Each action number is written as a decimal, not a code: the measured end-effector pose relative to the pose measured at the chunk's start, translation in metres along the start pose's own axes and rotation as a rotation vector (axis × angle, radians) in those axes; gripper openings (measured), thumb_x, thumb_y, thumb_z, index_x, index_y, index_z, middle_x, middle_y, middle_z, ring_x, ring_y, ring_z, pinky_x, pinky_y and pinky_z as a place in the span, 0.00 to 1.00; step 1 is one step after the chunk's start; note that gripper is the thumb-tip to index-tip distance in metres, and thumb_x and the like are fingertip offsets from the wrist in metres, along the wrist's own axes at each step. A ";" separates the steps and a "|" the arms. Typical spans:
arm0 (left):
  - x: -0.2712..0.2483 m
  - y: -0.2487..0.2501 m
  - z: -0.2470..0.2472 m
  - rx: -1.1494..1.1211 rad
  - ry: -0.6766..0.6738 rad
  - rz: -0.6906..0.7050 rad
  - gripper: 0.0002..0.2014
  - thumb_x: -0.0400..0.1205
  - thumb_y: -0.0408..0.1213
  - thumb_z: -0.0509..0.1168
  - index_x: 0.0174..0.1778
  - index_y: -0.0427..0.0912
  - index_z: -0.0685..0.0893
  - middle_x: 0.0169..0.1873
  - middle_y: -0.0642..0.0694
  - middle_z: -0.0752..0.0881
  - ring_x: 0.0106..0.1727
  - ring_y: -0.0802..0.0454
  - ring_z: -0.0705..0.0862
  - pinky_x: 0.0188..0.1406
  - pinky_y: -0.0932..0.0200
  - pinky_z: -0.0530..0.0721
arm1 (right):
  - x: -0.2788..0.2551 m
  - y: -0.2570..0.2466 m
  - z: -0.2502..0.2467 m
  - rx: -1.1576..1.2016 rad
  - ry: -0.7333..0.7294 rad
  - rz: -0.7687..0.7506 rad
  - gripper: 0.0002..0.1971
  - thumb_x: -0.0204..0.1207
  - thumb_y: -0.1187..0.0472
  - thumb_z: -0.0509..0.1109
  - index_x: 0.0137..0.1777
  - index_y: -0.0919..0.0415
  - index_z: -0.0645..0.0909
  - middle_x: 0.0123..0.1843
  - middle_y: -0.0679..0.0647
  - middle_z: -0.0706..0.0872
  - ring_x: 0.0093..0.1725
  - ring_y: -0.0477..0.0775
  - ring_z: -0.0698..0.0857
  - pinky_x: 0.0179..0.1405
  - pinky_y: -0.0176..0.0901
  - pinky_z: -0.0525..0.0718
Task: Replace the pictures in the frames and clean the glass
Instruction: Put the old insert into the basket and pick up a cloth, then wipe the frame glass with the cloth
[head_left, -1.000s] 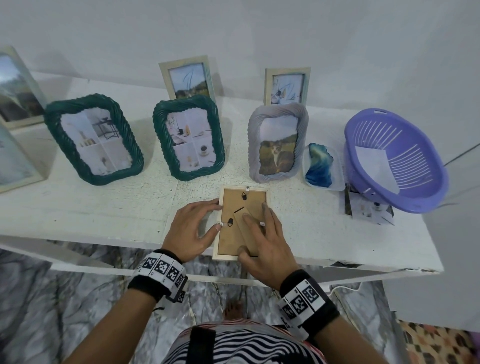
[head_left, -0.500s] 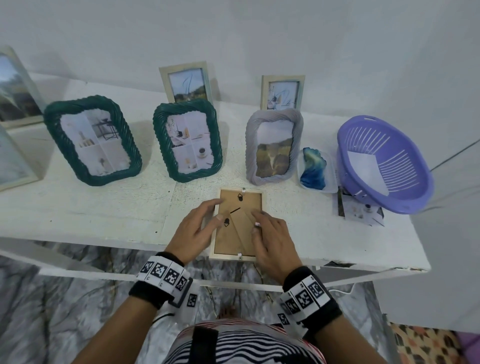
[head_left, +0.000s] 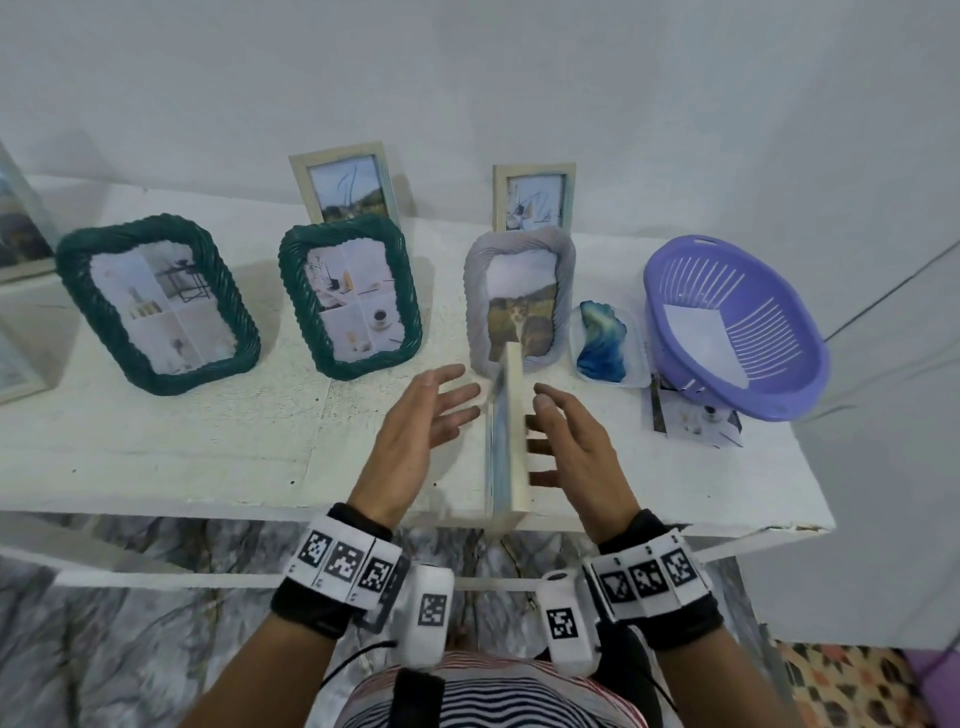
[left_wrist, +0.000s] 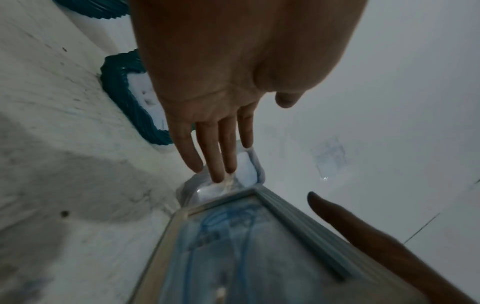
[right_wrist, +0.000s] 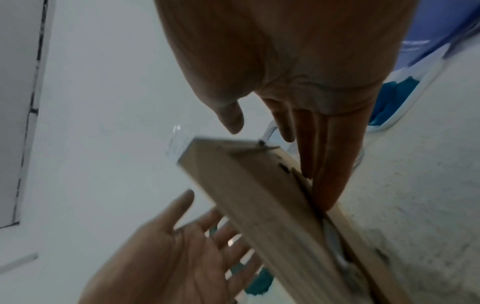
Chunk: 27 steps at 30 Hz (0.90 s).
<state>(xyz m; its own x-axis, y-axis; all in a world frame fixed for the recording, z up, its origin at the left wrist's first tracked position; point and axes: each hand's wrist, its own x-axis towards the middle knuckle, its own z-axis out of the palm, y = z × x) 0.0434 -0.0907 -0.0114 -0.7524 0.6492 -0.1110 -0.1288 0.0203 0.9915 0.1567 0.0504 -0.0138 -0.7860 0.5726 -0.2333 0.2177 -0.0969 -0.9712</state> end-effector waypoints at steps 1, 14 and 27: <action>0.002 -0.003 0.002 0.036 0.007 -0.003 0.26 0.85 0.59 0.46 0.68 0.51 0.80 0.61 0.49 0.88 0.61 0.55 0.88 0.64 0.55 0.80 | 0.000 -0.001 -0.005 -0.004 0.028 0.005 0.18 0.82 0.47 0.62 0.70 0.50 0.75 0.53 0.55 0.88 0.50 0.51 0.89 0.39 0.47 0.89; 0.010 -0.033 0.021 0.015 0.032 -0.190 0.21 0.87 0.47 0.61 0.77 0.60 0.68 0.62 0.55 0.84 0.57 0.72 0.82 0.55 0.70 0.78 | 0.007 0.026 -0.032 0.488 0.027 0.095 0.15 0.84 0.68 0.59 0.68 0.65 0.76 0.60 0.65 0.87 0.54 0.59 0.88 0.52 0.51 0.88; 0.012 -0.039 -0.002 0.038 0.200 -0.046 0.23 0.89 0.41 0.57 0.81 0.58 0.66 0.71 0.55 0.80 0.69 0.64 0.79 0.76 0.55 0.74 | 0.118 -0.008 -0.070 -0.989 0.362 -0.270 0.17 0.82 0.61 0.62 0.68 0.66 0.76 0.61 0.66 0.82 0.58 0.66 0.80 0.56 0.51 0.77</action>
<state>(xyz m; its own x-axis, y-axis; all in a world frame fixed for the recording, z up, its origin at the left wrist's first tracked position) 0.0376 -0.0853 -0.0512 -0.8599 0.4834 -0.1640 -0.1445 0.0776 0.9865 0.1028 0.1759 -0.0306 -0.6958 0.6984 0.1674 0.5606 0.6739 -0.4813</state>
